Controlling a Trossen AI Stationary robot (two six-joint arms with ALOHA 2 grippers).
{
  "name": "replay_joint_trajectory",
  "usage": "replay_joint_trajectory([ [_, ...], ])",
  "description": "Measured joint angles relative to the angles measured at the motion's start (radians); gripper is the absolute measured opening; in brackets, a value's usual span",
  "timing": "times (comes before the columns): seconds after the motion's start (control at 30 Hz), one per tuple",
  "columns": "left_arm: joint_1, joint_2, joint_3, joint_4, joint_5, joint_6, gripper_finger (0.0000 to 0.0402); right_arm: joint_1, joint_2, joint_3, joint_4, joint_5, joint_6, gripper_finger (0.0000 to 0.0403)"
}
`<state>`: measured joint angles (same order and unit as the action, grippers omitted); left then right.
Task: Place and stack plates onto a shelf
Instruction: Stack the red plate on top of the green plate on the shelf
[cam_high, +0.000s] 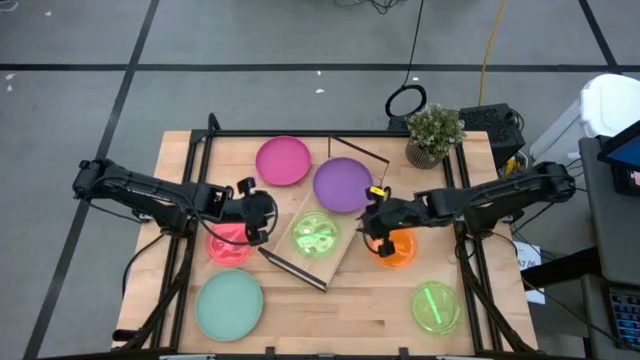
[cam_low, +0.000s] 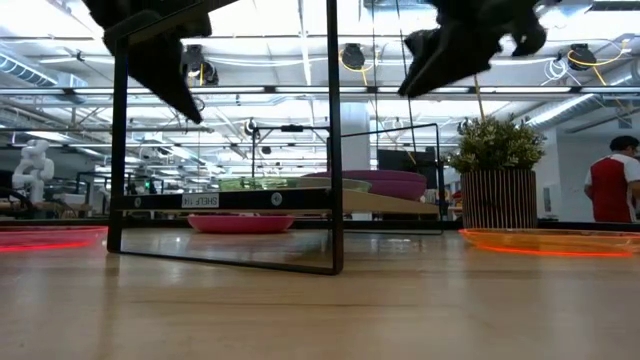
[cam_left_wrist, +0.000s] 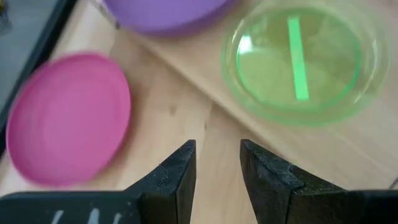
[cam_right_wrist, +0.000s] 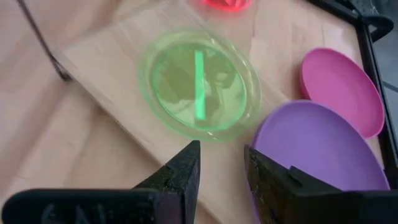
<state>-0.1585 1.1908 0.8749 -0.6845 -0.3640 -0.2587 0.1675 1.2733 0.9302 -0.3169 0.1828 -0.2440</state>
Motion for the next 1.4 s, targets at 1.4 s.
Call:
replay_joint_trajectory([
  [1.4,0.437,0.0,-0.166,-0.358,0.409,-0.13,0.0131,0.076,-0.04,0.0,0.005,0.057,0.047,0.0107],
])
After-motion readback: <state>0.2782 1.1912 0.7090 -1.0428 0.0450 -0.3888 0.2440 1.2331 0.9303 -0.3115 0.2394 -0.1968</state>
